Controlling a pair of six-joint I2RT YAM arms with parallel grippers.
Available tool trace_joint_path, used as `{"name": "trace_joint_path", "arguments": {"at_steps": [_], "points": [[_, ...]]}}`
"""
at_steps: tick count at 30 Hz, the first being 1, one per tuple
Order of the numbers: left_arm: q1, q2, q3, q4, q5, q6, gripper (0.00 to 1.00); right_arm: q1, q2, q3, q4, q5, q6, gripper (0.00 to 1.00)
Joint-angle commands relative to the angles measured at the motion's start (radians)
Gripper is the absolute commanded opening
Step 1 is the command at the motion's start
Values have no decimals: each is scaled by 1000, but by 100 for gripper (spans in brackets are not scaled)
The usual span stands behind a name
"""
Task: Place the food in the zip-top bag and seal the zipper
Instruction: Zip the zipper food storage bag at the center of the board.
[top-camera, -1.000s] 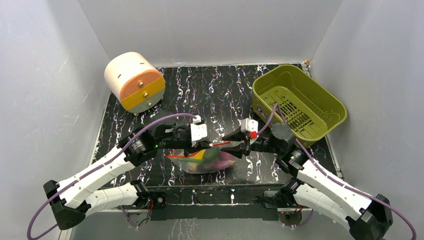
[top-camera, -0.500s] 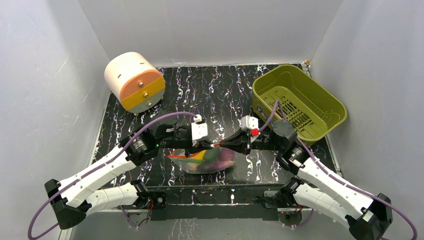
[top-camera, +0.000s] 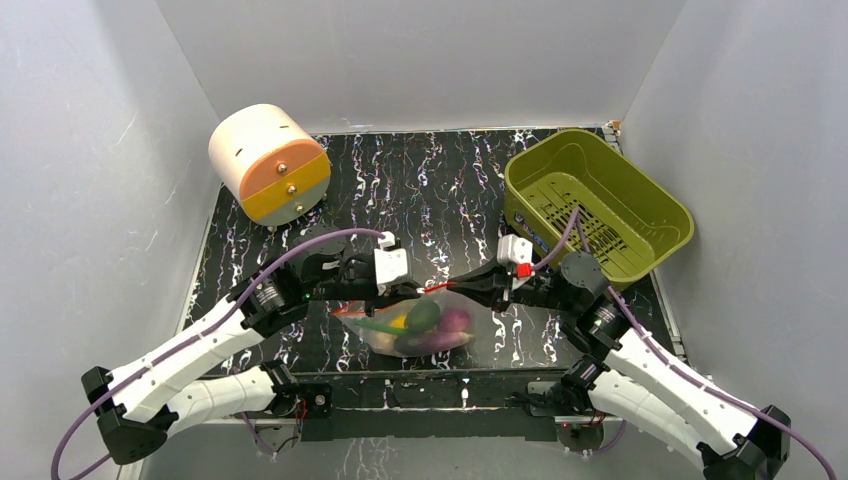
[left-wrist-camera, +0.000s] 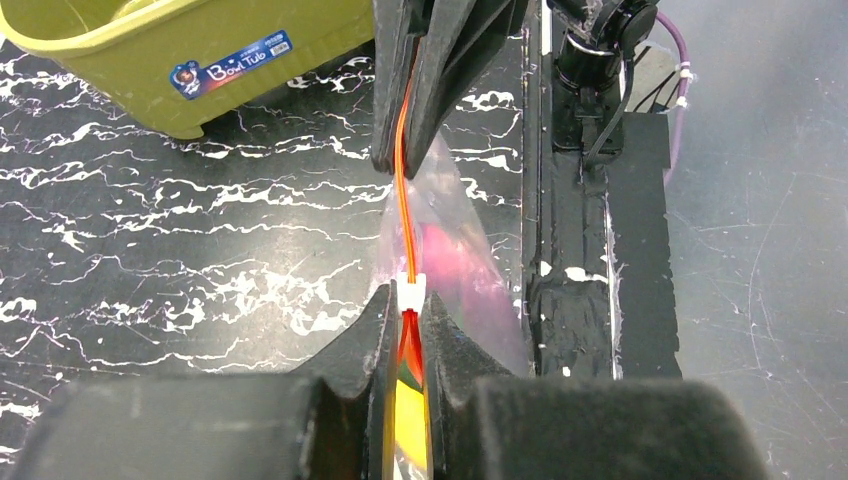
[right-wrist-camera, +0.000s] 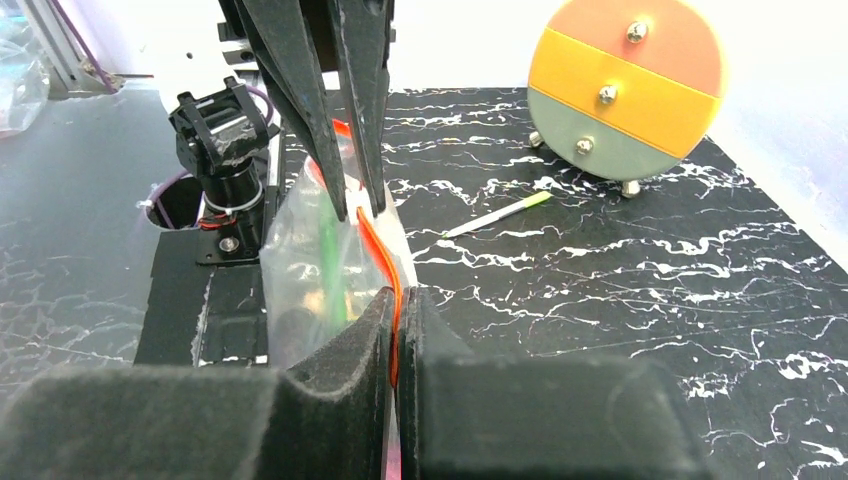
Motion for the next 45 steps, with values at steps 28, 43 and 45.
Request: {"name": "trace_joint_path", "arguments": {"at_steps": [28, 43, 45], "points": [[3, -169, 30, -289, -87, -7, 0, -6, -307, -21, -271, 492, 16, 0], [2, -240, 17, -372, -123, -31, 0, -7, -489, 39, -501, 794, 105, 0], [3, -240, 11, -377, -127, -28, 0, -6, -509, 47, -507, 851, 143, 0]]}}
